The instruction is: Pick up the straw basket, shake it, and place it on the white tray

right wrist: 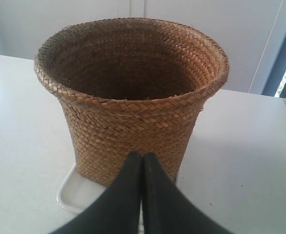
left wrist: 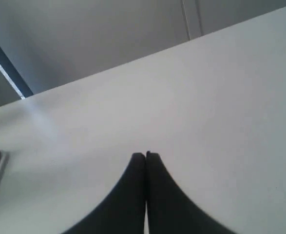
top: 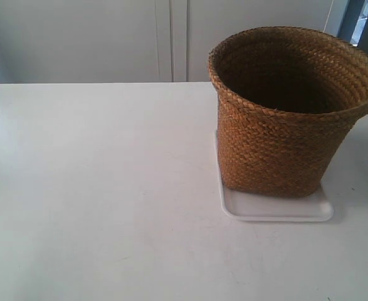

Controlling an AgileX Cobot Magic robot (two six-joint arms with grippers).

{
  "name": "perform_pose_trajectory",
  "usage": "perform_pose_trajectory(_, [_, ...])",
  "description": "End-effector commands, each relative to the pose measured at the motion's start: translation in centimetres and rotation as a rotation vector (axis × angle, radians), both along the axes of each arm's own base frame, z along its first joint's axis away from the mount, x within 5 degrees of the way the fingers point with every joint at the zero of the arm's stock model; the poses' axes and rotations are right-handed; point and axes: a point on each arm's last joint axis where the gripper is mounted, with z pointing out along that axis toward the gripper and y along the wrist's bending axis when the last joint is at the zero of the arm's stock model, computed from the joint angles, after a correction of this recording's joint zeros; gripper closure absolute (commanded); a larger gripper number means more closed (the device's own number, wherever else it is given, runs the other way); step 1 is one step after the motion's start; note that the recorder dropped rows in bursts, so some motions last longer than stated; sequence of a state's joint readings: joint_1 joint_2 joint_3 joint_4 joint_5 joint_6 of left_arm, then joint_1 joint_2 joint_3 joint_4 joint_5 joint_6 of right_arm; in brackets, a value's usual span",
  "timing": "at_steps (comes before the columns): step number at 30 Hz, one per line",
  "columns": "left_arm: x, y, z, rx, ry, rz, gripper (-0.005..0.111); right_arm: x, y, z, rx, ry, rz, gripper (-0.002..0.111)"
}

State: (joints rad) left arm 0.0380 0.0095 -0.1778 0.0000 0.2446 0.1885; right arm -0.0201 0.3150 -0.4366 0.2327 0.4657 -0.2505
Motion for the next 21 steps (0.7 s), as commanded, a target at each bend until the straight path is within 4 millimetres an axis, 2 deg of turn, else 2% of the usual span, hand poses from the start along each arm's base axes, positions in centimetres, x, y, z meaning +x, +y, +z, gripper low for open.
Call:
perform_pose_trajectory(1, [0.6,-0.1,-4.0,-0.118,0.066,0.018,0.106,-0.2,0.0,0.0,0.001,-0.014,0.0,0.108])
perform_pose_trajectory(3, [0.6,-0.2,-4.9,-0.187,0.105,0.022,0.106,-0.2,0.0,0.0,0.0,-0.014,-0.001,0.108])
perform_pose_trajectory(5, [0.5,-0.3,-5.4,-0.181,0.149,0.018,0.106,-0.2,0.0,0.0,0.0,-0.014,-0.001,0.108])
perform_pose_trajectory(21, [0.5,-0.3,-5.4,-0.181,0.145,0.018,0.106,-0.2,0.1,0.0,0.002,-0.012,0.008,0.108])
